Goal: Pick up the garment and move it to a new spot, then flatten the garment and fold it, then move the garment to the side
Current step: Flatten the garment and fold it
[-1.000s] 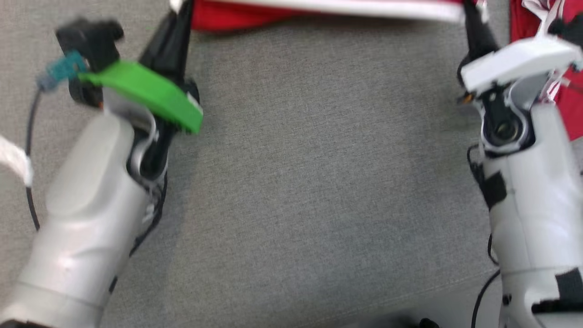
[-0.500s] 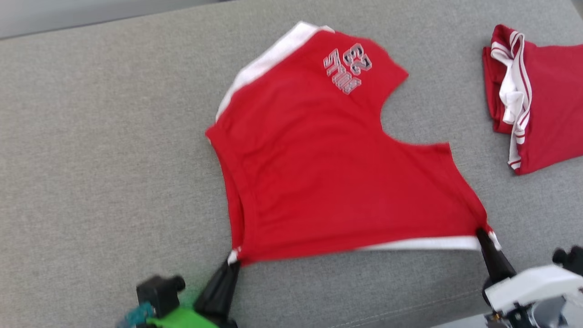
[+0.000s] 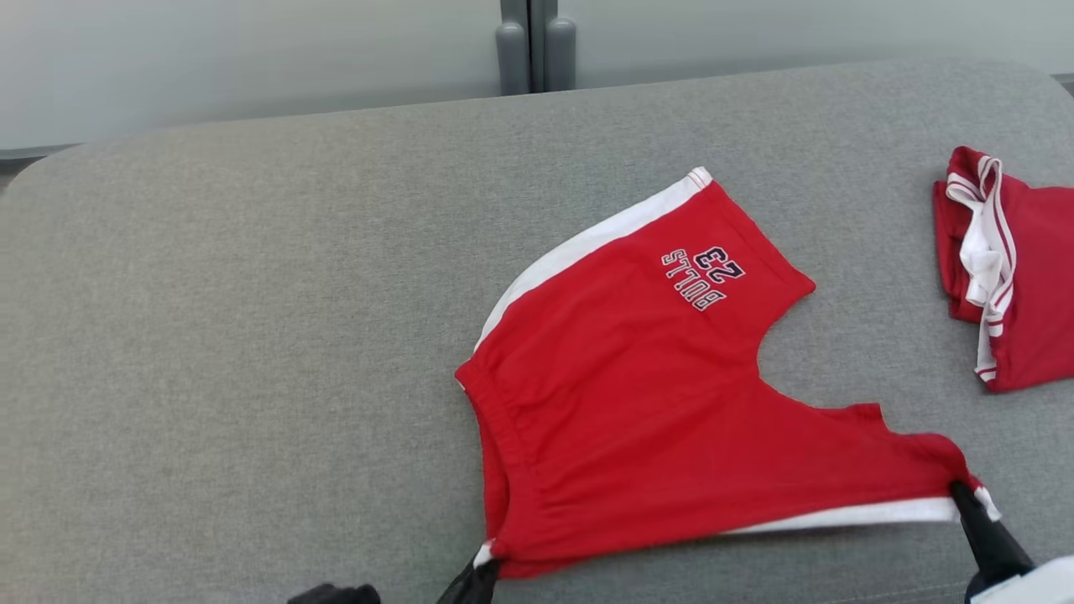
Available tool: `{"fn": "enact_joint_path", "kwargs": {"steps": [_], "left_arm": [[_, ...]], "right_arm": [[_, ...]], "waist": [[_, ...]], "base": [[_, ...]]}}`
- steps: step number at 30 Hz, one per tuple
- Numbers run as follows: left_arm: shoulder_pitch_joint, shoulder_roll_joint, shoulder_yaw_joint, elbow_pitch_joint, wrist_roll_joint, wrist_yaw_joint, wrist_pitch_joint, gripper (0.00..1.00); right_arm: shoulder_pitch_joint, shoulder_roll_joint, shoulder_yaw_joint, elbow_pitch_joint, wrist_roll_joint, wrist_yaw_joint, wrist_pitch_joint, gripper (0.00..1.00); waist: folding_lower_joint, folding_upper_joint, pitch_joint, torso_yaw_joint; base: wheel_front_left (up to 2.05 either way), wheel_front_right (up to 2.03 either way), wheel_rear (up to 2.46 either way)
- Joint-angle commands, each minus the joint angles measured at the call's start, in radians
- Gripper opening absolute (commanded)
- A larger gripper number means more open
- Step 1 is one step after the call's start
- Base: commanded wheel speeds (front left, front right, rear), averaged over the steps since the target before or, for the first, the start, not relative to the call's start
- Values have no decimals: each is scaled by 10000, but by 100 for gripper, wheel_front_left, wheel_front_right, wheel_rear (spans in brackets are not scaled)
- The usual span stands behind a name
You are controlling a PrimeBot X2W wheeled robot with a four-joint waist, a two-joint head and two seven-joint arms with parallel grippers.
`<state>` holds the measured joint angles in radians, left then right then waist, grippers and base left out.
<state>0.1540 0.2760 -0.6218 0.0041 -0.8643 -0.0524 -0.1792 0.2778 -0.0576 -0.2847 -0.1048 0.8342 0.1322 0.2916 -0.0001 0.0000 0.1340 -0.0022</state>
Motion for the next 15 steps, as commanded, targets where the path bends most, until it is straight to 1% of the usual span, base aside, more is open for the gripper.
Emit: {"fn": "enact_joint_path", "kwargs": {"steps": [1, 5, 7, 10, 15], "left_arm": [[-482, -72, 84, -105, -151, -80, 90, 0], [-1462, -574, -48, -291, -516, -261, 636, 0], [-2050, -809, -120, -277, -646, -279, 1002, 0], [-3006, -1115, 51, -118, -739, -24, 1362, 0], [-4176, -1539, 453, 221, -901, 377, 1598, 0]], "right_arm": [[-457, -37, -147, -78, -172, -27, 151, 0], [-1821, -4, -197, 23, -696, -22, 799, 0], [-2685, -35, -227, 227, -1002, -21, 1178, 0], [-4225, -165, -251, 707, -1514, -19, 1800, 0], [-6586, -377, -334, 1874, -2419, -18, 2595, 0]], "waist": [[1, 0, 48, 222], [1, 0, 587, 334], [1, 0, 871, 417], [1, 0, 1389, 512], [1, 0, 2155, 795]], "base": [[0, 0, 0], [0, 0, 0], [0, 0, 0], [0, 0, 0], [0, 0, 0]]}}
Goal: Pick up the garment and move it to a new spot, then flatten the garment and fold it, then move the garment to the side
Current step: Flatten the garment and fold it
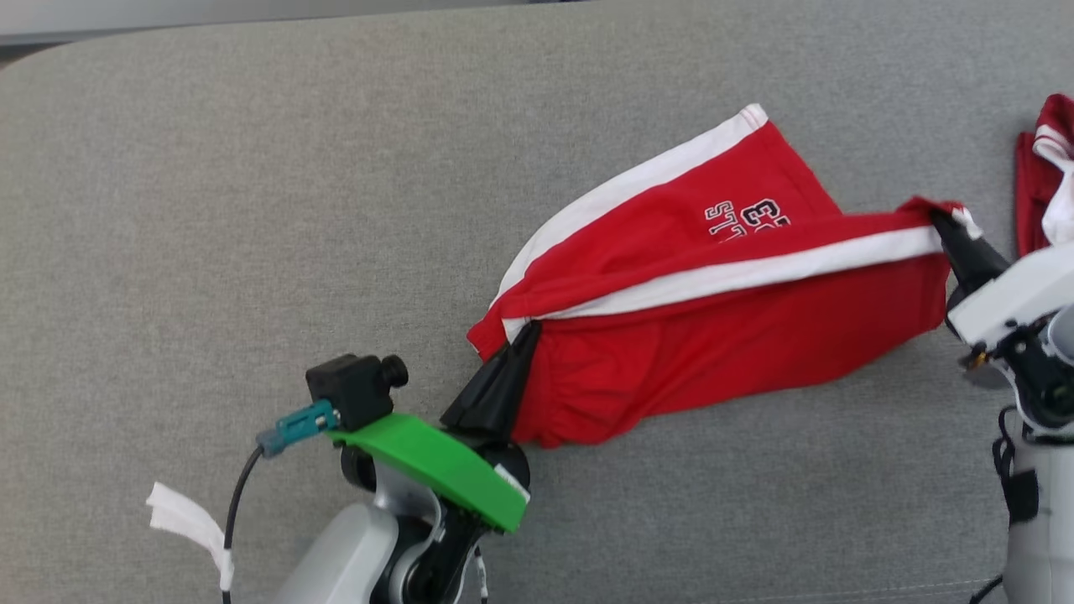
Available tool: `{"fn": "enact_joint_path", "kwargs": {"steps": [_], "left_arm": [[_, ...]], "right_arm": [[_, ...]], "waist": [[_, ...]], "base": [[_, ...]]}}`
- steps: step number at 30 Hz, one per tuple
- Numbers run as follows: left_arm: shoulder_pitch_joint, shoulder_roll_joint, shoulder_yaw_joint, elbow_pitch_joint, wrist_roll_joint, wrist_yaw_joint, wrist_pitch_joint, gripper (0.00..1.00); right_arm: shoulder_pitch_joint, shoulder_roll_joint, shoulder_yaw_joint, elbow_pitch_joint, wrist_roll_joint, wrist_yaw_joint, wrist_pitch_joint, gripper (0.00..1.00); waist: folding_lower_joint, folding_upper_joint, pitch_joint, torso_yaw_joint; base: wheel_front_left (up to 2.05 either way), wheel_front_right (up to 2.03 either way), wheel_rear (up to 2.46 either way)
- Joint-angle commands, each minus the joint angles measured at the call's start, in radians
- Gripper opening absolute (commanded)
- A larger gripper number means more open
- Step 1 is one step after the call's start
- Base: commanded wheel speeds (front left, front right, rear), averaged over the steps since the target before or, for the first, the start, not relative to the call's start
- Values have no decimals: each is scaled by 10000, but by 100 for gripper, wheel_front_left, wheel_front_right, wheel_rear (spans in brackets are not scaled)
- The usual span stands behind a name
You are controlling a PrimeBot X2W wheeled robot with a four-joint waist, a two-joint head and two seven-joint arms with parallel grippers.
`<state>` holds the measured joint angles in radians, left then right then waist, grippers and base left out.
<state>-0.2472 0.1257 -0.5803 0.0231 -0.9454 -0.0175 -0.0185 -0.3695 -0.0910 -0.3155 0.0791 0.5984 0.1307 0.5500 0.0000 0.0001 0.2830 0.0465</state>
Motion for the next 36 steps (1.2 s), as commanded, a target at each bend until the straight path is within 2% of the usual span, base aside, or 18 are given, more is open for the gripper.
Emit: {"fn": "enact_joint_path", "kwargs": {"steps": [1, 5, 11, 18, 23, 24, 25, 26, 27, 28, 29, 30, 34, 36], "left_arm": [[-437, -83, 80, 109, -61, 55, 53, 0], [-1192, -330, 110, 678, -138, 49, 77, 0], [-1932, -592, 30, 1430, -209, 1, -286, 0], [-2283, -686, -190, 2023, -442, -137, -577, 0], [-2514, -715, -265, 2347, -609, -69, -869, 0], [-2548, -719, -281, 2425, -639, -15, -929, 0], [-2561, -724, -288, 2484, -684, 33, -969, 0], [-2568, -726, -283, 2563, -734, 104, -1000, 0], [-2583, -725, -288, 2614, -745, 175, -1048, 20], [-2604, -729, -314, 2649, -756, 216, -1078, 45], [-2577, -731, -347, 2701, -784, 298, -1119, 96], [-2536, -730, -385, 2742, -819, 327, -1123, 100], [-2303, -710, -256, 2819, -687, 778, -1472, 100], [-2135, -503, -335, 2735, -368, 1046, -1636, 100]], "right_arm": [[-617, -124, -94, 322, -299, -3, 114, 0], [-2058, -121, -160, 1366, -881, -3, 477, 0], [-3400, -333, 38, 2477, -1655, -3, 595, 0], [-4050, -471, 410, 3136, -1977, -3, 467, 0], [-4271, -557, 605, 3330, -2065, -3, 329, 0], [-4319, -525, 626, 3349, -2006, -3, 249, 5], [-4352, -503, 693, 3343, -1905, -3, 217, 48], [-4363, -491, 760, 3347, -1811, -3, 153, 100], [-4372, -505, 786, 3342, -1752, -3, 68, 100], [-4377, -552, 821, 3336, -1711, -3, -52, 100], [-4346, -587, 877, 3372, -1663, -3, -118, 100], [-4300, -607, 923, 3382, -1607, -3, -166, 100], [-3972, -713, 1164, 2949, -1206, -3, -813, 100], [-3617, -906, 1525, 2597, -1038, -3, -1001, 100]], "waist": [[0, -1, 828, 410], [0, -1, 1307, 745], [0, -1, 1759, 1088], [0, -1, 1909, 1264], [0, -1, 1946, 1302], [0, -1, 1943, 1299], [0, -1, 1939, 1294], [0, -1, 1929, 1283], [0, -1, 1920, 1272], [0, -1, 1910, 1257], [0, -1, 1891, 1242], [0, -1, 1870, 1229], [0, -1, 1730, 1160], [0, -1, 1658, 1089]], "base": [[0, 0, 0], [0, 0, 0], [0, 0, 0], [0, 0, 0], [0, 0, 0], [0, 0, 0], [0, 0, 0], [0, 0, 0], [0, 0, 0], [0, 0, 0], [0, 0, 0], [0, 0, 0], [0, 0, 0], [0, 0, 0]]}}
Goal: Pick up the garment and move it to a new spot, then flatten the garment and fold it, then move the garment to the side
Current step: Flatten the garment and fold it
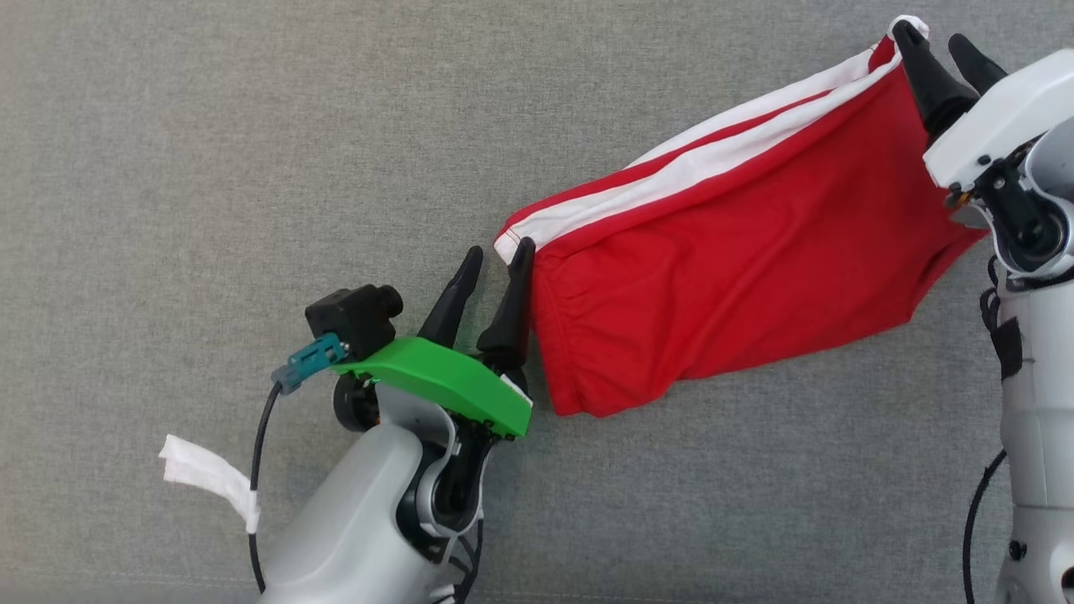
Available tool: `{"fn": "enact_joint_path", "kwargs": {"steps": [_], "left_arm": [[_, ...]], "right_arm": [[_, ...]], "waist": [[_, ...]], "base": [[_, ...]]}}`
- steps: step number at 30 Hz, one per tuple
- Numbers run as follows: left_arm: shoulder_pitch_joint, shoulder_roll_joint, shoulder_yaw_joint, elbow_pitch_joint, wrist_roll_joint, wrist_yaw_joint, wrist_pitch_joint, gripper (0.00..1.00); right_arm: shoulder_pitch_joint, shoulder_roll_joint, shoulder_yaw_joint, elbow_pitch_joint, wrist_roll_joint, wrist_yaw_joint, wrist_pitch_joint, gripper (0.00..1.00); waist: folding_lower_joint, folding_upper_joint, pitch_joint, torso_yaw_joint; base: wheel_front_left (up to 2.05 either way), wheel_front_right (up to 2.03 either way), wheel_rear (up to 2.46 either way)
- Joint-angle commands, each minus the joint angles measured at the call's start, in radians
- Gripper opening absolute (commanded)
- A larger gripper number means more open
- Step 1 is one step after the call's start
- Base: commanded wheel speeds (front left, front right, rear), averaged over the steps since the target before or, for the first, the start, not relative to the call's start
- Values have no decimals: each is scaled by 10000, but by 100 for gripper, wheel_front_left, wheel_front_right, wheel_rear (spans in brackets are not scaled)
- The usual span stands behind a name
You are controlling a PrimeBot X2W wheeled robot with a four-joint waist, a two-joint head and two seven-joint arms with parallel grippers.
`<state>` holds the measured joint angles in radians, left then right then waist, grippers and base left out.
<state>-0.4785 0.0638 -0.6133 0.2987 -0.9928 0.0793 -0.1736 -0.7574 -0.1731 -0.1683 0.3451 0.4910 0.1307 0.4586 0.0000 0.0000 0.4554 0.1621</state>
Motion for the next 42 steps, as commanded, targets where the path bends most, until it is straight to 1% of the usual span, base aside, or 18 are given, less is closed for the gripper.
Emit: {"fn": "enact_joint_path", "kwargs": {"steps": [1, 3, 5, 7, 9, 10, 11, 13, 17, 21, 22, 23, 26, 28, 32, 35, 38, 42], "left_arm": [[272, 231, -35, -116, 264, 191, -150, 100], [512, 480, -14, -454, 652, 479, -412, 100], [786, 815, 82, -953, 1387, 867, -717, 100], [1040, 990, 163, -1387, 2061, 1156, -849, 100], [1354, 919, 427, -1888, 2602, 1316, -917, 100], [1464, 858, 654, -2188, 3075, 1352, -922, 100], [1545, 832, 790, -2413, 3501, 1349, -913, 100], [1873, 578, 1155, -2821, 4186, 1271, -914, 100], [2334, 147, 1694, -3287, 5278, 847, -910, 100], [2731, -57, 2014, -3349, 5853, 426, -912, 100], [2802, -83, 2065, -3323, 5935, 341, -912, 100], [2894, -97, 2129, -3315, 6038, 242, -913, 100], [3126, -118, 2296, -3297, 6234, 48, -913, 100], [3335, -121, 2368, -3303, 6333, -36, -913, 100], [3758, -121, 2573, -3365, 6487, -184, -914, 100], [4083, -121, 2758, -3336, 6604, -298, -914, 100], [4322, -122, 2805, -3186, 6470, -424, -916, 100], [4488, -121, 2803, -3103, 6360, -421, -914, 100]], "right_arm": [[435, -268, 268, -259, 49, -3, -144, 100], [866, -685, 784, -699, 1, -3, -248, 100], [1380, -1494, 1474, -1103, -610, -3, -381, 100], [1664, -2058, 1948, -1258, -1066, -3, -496, 100], [1786, -2336, 2099, -1210, -1251, -1, -560, 100], [1783, -2485, 2154, -1150, -1359, -3, -547, 100], [1736, -2578, 2211, -1092, -1407, -3, -549, 100], [1558, -2581, 2270, -878, -1322, -4, -481, 100], [1166, -2680, 2502, -121, -1474, -4, -174, 100], [1019, -2269, 2848, 892, -927, 2, 478, 100], [1060, -2155, 2977, 1045, -710, 5, 632, 64], [1096, -2037, 3092, 1162, -415, 19, 682, 0], [1199, -2062, 3161, 1300, 30, 21, 411, 0], [1343, -2132, 2948, 1421, 399, 1, 166, 0], [1588, -2283, 2170, 1448, 1108, -12, -266, 0], [1918, -2611, 1338, 1512, 1463, -12, -442, 0], [2114, -2848, 501, 1615, 1456, -10, -708, 0], [2141, -2757, -133, 1360, 1438, -1, -621, 0]], "waist": [[0, 0, -100, -103], [0, 0, -141, -179], [0, 0, -142, -232], [0, 0, -96, -248], [0, 0, -20, -204], [0, 0, 35, -158], [0, 0, 80, -120], [0, 0, 168, -28], [0, 0, 273, 207], [0, 0, 191, 336], [0, 0, 142, 352], [0, 0, 63, 361], [0, 0, -199, 276], [0, 0, -430, 164], [0, 0, -855, -107], [0, 0, -1105, -268], [0, 0, -1276, -315], [0, 0, -1508, -322]], "base": [[0, 0, 0], [0, 0, 0], [0, 0, 0], [0, 0, 0], [0, 0, 0], [0, 0, 0], [0, 0, 0], [0, 0, 0], [0, 0, 0], [0, 0, 0], [0, 0, 0], [0, 0, 0], [0, 0, 0], [0, 0, 0], [0, 0, 0], [0, 0, 0], [0, 0, 0], [0, 0, 0]]}}
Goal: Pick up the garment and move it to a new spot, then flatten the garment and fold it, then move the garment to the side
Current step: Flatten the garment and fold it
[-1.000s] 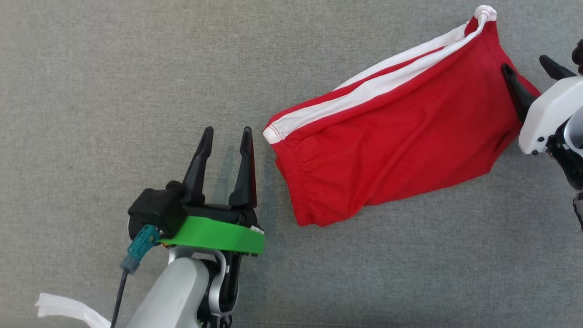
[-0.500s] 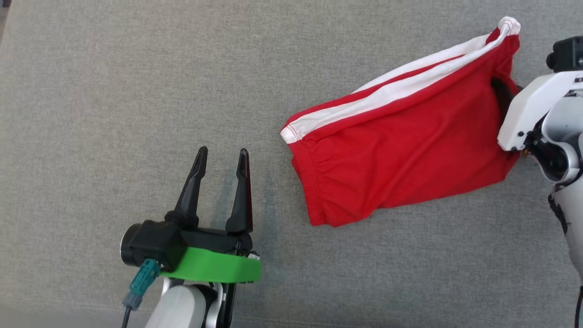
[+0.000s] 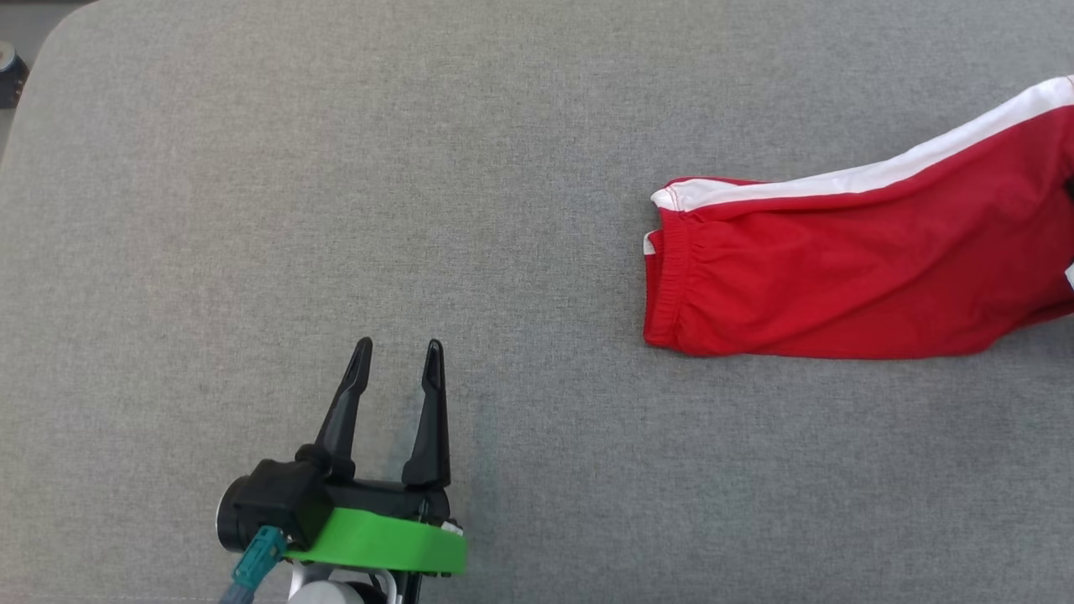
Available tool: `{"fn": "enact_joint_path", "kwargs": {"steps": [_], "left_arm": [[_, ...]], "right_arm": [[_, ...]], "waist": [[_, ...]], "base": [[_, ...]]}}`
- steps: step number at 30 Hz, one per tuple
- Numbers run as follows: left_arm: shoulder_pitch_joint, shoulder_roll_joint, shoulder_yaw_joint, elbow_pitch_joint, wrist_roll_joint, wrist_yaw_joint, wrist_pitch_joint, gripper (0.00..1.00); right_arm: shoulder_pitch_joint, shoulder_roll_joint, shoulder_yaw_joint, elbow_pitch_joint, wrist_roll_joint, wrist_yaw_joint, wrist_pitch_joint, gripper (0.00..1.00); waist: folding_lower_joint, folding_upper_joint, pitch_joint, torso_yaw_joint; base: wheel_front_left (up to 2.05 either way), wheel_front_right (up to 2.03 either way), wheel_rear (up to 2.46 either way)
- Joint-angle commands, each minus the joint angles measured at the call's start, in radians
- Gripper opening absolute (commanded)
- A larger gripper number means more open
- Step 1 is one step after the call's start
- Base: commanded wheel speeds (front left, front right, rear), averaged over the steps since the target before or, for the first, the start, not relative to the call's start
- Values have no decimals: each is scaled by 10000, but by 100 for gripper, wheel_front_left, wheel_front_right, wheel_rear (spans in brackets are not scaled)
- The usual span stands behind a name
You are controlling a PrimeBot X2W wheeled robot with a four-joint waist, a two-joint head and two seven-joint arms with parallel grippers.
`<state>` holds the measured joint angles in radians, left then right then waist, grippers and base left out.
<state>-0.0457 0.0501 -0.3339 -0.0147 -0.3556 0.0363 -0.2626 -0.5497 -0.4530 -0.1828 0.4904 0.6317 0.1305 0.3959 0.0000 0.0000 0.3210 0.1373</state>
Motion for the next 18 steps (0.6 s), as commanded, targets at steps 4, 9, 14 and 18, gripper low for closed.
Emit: {"fn": "enact_joint_path", "kwargs": {"steps": [4, 9, 14, 18], "left_arm": [[261, 16, -144, 86, -222, 60, -25, 100], [341, 15, -320, 166, -439, 174, -25, 100], [274, 17, -532, 276, -578, 224, -25, 100], [132, 18, -756, 416, -648, 204, -25, 100]], "right_arm": [[175, 522, 292, -1001, 50, 1, 580, 0], [652, 1700, 1476, -2423, -295, 1, 1697, 0], [812, 3214, 2434, -2702, -914, 1, 1982, 0], [607, 3857, 2629, -2140, -1454, 1, 1589, 0]], "waist": [[0, 0, -397, -27], [0, 0, -623, 27], [0, 0, -688, 146], [0, 0, -746, 387]], "base": [[0, 0, 0], [0, 0, 0], [0, 0, 0], [0, 0, 0]]}}
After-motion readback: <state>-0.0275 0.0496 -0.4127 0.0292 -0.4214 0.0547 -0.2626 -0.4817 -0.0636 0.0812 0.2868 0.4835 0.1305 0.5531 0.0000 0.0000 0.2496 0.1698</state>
